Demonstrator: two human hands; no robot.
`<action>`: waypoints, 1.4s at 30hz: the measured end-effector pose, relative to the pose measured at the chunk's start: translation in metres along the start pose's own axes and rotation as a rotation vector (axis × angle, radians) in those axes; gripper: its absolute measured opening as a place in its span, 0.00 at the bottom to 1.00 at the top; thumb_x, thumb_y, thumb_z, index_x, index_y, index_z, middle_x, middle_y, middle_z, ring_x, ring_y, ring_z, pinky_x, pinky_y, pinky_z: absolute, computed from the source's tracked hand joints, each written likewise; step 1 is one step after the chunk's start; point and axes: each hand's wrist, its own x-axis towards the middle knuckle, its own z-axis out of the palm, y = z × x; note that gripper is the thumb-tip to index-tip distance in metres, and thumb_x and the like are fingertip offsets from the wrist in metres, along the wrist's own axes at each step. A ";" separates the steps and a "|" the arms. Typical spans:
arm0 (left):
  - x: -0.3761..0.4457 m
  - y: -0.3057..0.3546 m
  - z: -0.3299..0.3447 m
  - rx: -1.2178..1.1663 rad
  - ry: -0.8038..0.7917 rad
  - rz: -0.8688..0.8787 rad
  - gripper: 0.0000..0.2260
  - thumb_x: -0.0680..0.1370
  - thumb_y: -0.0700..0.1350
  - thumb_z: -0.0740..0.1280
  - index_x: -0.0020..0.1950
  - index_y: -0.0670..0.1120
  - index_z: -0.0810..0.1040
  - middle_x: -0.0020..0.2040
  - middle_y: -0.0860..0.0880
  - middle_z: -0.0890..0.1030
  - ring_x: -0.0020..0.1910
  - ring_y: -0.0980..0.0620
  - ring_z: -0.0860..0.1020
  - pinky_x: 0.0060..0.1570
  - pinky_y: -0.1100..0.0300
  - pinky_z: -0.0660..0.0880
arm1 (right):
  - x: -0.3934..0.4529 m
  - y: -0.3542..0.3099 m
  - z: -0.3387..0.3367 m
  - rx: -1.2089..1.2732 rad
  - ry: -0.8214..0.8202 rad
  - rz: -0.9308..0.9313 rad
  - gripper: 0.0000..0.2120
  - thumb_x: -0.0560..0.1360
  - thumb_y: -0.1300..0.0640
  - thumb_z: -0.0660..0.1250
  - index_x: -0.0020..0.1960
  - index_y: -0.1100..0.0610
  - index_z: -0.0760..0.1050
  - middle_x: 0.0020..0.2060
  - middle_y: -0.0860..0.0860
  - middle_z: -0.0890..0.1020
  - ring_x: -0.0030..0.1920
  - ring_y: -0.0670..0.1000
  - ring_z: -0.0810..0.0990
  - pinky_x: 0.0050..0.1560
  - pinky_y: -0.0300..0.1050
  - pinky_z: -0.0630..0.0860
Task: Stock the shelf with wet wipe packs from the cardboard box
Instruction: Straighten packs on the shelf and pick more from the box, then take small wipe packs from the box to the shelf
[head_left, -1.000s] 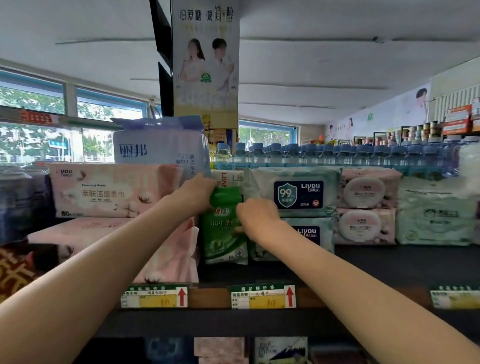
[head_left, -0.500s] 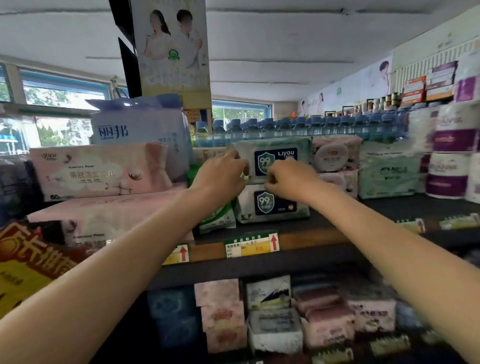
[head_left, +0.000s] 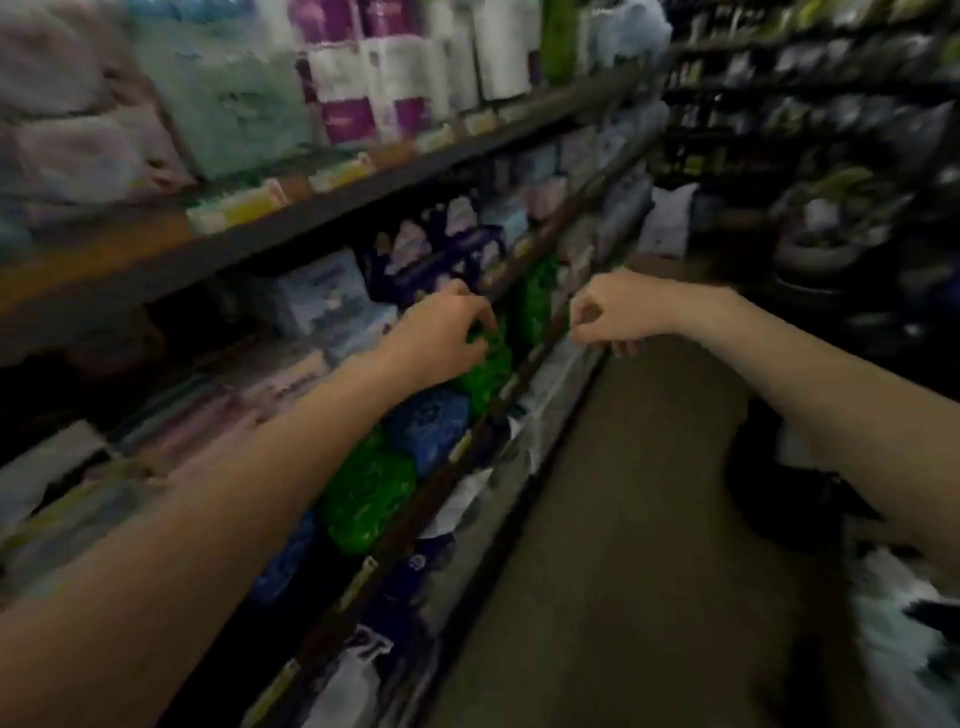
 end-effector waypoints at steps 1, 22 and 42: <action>0.014 0.019 0.020 -0.016 -0.064 0.044 0.12 0.77 0.43 0.63 0.60 0.44 0.75 0.61 0.43 0.70 0.56 0.43 0.74 0.53 0.55 0.70 | -0.017 0.033 0.012 0.012 -0.029 0.079 0.09 0.77 0.53 0.63 0.42 0.57 0.76 0.32 0.51 0.81 0.28 0.47 0.81 0.32 0.41 0.77; 0.146 0.460 0.354 -0.129 -0.691 0.483 0.14 0.77 0.42 0.62 0.62 0.44 0.75 0.62 0.41 0.73 0.60 0.41 0.74 0.57 0.55 0.70 | -0.339 0.484 0.234 0.259 -0.268 0.825 0.07 0.75 0.61 0.63 0.48 0.61 0.78 0.55 0.59 0.79 0.65 0.59 0.70 0.64 0.49 0.65; 0.166 0.443 0.493 -0.221 -0.760 0.112 0.17 0.77 0.36 0.60 0.66 0.42 0.69 0.61 0.44 0.74 0.54 0.47 0.77 0.43 0.69 0.63 | -0.194 0.570 0.400 -0.343 -0.324 0.338 0.24 0.77 0.64 0.56 0.72 0.59 0.60 0.72 0.60 0.59 0.66 0.63 0.66 0.65 0.57 0.64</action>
